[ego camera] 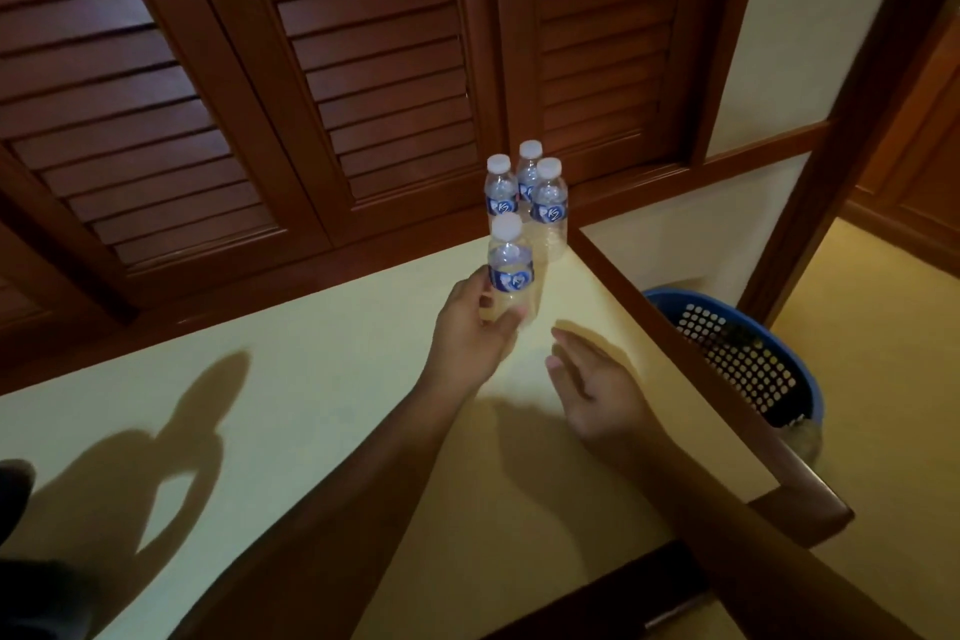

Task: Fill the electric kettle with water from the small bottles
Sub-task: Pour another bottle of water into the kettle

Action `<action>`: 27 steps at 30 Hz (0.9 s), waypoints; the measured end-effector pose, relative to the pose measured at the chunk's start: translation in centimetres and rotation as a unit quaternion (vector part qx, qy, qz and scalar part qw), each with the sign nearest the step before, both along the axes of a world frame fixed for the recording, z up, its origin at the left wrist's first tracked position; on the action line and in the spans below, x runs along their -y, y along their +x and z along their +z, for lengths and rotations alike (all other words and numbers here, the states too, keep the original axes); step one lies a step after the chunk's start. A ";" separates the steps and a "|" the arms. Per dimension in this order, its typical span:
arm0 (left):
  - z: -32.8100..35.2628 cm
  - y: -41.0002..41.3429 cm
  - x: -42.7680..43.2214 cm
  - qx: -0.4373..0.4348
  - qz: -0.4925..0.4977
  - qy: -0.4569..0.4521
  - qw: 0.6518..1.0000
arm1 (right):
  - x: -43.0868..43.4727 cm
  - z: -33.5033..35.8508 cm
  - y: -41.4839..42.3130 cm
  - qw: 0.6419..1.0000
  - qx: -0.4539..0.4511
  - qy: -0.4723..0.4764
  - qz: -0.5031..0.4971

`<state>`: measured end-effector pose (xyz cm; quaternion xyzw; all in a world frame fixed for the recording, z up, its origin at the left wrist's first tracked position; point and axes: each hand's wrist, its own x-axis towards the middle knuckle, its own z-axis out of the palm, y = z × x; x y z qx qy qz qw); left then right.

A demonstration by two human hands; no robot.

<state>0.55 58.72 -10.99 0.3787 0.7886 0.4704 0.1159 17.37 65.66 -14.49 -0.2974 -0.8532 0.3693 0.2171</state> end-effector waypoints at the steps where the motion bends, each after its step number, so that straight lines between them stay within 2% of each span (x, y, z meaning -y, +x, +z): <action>1: -0.1 -0.5 -1.0 -0.008 0.013 0.002 1.000 | -0.3 0.0 -0.3 1.000 0.022 0.010 0.011; 7: 0.0 -2.5 -5.6 0.010 0.049 0.016 0.999 | -2.3 -0.4 -1.6 0.998 0.059 0.009 0.021; 12: -0.3 -3.3 -7.9 0.048 0.060 0.009 0.997 | -2.8 -0.2 -2.3 0.999 0.039 -0.022 0.020; 17: -0.7 -3.7 -9.0 0.051 0.081 0.006 0.995 | -3.2 -0.4 -2.4 0.999 0.038 0.006 0.016; 23: -0.1 -3.7 -8.9 0.062 0.093 0.002 0.994 | -3.1 -0.5 -2.5 0.996 0.043 0.053 0.050; 27: -0.2 -1.7 -4.9 0.042 0.085 0.016 0.995 | -2.8 -0.3 -2.3 0.996 -0.015 0.073 0.056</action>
